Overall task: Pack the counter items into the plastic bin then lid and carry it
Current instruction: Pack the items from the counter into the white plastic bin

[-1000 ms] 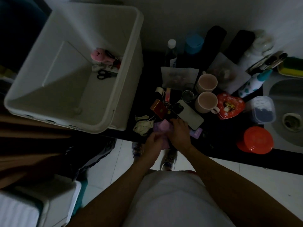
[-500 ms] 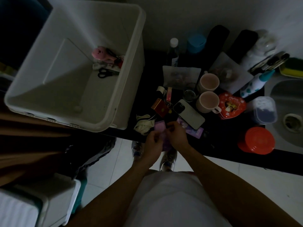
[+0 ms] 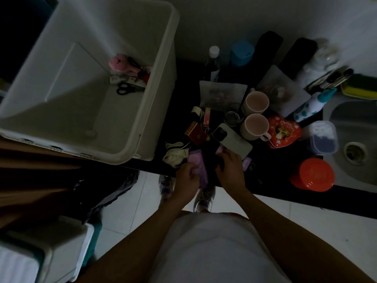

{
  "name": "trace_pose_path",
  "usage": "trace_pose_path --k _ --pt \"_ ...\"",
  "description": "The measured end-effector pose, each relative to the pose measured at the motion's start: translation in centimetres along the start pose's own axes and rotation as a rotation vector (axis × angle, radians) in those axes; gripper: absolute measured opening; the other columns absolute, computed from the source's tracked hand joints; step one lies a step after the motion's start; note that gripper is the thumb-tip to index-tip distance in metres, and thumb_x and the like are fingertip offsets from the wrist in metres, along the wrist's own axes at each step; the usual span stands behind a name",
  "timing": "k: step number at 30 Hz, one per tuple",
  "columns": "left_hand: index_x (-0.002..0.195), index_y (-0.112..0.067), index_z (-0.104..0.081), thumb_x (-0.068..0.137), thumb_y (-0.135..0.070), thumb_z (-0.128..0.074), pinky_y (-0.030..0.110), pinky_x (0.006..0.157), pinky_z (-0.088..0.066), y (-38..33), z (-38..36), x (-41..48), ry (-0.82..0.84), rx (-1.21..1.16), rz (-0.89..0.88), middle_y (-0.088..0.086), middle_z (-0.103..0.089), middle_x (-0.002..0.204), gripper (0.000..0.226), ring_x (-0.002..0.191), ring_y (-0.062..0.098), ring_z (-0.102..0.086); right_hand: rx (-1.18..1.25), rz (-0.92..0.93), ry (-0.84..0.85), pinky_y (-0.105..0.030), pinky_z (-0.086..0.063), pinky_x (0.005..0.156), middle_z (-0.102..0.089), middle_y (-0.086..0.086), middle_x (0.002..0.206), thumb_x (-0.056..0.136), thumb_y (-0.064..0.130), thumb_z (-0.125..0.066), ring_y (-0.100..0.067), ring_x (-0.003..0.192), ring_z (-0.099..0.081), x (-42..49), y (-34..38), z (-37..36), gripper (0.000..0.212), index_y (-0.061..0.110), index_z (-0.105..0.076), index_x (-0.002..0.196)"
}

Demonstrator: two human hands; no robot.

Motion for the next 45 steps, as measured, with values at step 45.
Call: trace_pose_path --k 45 --pt "0.105 -0.009 -0.063 0.085 0.005 -0.051 0.039 0.1 -0.044 1.7 -0.7 0.7 -0.027 0.12 -0.12 0.009 -0.055 0.12 0.027 0.115 0.026 -0.051 -0.46 0.32 0.28 -0.056 -0.04 0.103 -0.053 -0.014 0.131 0.062 0.04 -0.078 -0.036 0.122 -0.044 -3.2 -1.5 0.4 0.08 0.012 -0.054 0.133"
Point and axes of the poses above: each hand's wrist, its own x-axis towards the middle knuckle, its own z-axis out of the back of the hand, y = z × x, the point moved 1 cm from there along x, towards the middle knuckle
